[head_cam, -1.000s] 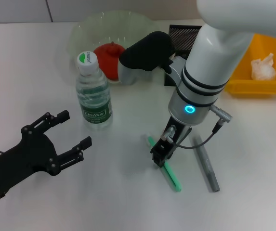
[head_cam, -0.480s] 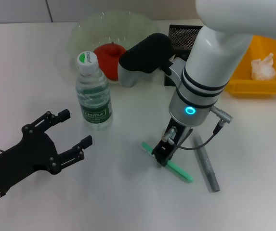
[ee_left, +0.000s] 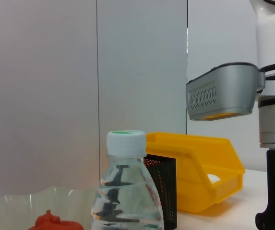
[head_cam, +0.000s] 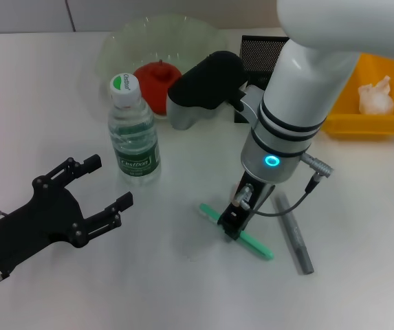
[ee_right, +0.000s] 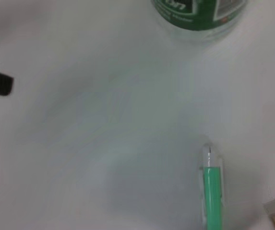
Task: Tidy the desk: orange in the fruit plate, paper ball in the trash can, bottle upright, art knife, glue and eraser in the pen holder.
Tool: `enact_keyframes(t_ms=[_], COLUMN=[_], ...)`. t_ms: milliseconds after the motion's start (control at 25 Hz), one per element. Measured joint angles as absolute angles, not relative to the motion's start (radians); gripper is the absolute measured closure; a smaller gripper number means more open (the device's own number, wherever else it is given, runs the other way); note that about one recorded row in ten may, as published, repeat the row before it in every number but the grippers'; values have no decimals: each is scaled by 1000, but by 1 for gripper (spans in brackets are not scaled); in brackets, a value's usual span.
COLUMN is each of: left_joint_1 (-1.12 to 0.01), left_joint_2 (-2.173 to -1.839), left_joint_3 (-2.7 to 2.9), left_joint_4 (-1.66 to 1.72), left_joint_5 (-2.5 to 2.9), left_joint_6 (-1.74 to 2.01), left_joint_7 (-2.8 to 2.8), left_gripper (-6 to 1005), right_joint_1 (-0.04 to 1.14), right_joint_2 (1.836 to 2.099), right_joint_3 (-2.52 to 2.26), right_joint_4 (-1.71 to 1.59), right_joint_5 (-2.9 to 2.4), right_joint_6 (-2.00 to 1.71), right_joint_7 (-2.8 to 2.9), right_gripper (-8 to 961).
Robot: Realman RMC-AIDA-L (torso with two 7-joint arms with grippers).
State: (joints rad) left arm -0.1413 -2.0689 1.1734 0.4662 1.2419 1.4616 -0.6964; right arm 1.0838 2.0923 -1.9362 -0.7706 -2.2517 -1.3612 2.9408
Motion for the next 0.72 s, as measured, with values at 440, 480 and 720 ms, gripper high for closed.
enact_keyframes(t_ms=[440, 480, 720], left_joint_1=[-141, -141, -143], left_joint_2=[-2068, -2068, -2066], left_joint_3=[1176, 1176, 1192], left_joint_4=[466, 466, 466], left_joint_5=[1240, 1240, 1254], left_joint_6=[1493, 1493, 1547], left_joint_7=[-699, -699, -703], left_gripper=[184, 184, 183], right_joint_1=[981, 981, 838], right_joint_2=[2082, 2082, 2081], right_joint_3=[-1817, -1817, -1594], right_joint_4=[-934, -934, -1175], right_joint_5=[-2278, -2278, -2392], right_joint_6=[-1422, -1422, -1507], right_joint_7=[2905, 2905, 2866], right_gripper=[875, 874, 865])
